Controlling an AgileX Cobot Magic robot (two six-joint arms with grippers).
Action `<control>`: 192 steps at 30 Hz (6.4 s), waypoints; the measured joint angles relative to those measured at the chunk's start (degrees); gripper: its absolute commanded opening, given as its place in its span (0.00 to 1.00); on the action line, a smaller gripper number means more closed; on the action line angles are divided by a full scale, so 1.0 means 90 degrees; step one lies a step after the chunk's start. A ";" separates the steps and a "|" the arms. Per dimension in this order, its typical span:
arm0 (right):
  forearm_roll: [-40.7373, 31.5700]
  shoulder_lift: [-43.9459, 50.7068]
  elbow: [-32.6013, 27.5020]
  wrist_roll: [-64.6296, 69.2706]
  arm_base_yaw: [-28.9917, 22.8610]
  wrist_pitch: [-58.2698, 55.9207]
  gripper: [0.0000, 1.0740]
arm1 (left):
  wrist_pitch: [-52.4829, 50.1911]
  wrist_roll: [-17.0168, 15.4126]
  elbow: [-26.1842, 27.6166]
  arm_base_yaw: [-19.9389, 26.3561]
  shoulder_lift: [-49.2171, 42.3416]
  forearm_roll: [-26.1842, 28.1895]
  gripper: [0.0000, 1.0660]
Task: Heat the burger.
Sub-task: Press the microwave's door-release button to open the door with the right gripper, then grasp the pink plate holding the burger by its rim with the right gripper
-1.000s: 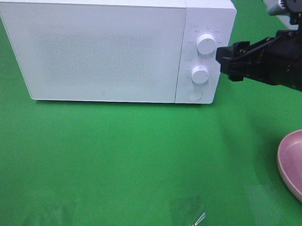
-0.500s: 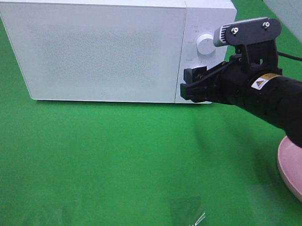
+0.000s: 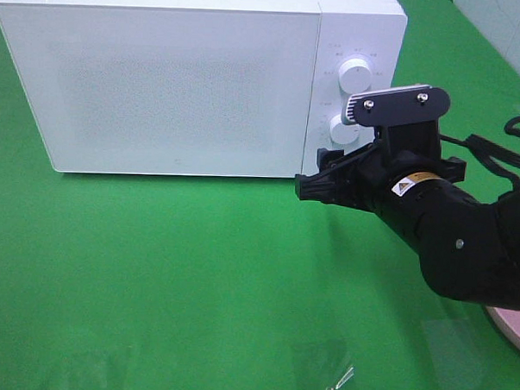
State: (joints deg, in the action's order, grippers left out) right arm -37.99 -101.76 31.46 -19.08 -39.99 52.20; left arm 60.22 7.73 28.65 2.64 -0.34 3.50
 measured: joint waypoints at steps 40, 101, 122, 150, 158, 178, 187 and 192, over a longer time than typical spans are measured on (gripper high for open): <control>-0.0923 -0.0611 0.0019 1.0186 0.0000 0.0102 0.00 | 0.0000 0.0000 0.0000 0.0000 0.0000 0.0000 0.94; 0.0427 -0.2368 0.1859 1.0612 0.0968 0.0153 0.00 | 0.0000 0.0000 0.0000 0.0000 0.0000 0.0000 0.94; 0.0261 -0.2757 0.2260 1.0453 0.0968 0.0312 0.00 | 0.0000 0.0000 0.0000 0.0000 0.0000 0.0000 0.94; 0.0732 -0.2648 0.1840 1.0727 0.0961 0.0668 0.00 | 0.0000 0.0000 0.0000 0.0000 0.0000 0.0000 0.94; 0.1057 -0.2254 0.1261 1.1090 0.0968 0.0688 0.00 | 0.0000 0.0000 0.0000 0.0000 0.0000 0.0000 0.94; 0.1267 -0.0618 -0.0210 0.9721 0.0961 -0.0229 0.00 | 0.0000 0.0000 0.0000 0.0000 0.0000 0.0000 0.94; 0.1261 0.0509 -0.0229 0.7563 0.1140 -0.1725 0.02 | 0.0000 0.0000 0.0000 0.0000 0.0000 0.0000 0.94; 0.1261 0.1203 -0.0236 0.5914 0.1706 -0.2916 0.03 | 0.0000 0.0000 0.0000 0.0000 0.0000 0.0000 0.94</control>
State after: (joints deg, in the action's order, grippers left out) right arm -26.64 -90.93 29.34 34.15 -24.64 25.95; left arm 60.22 7.73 28.65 2.64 -0.34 3.50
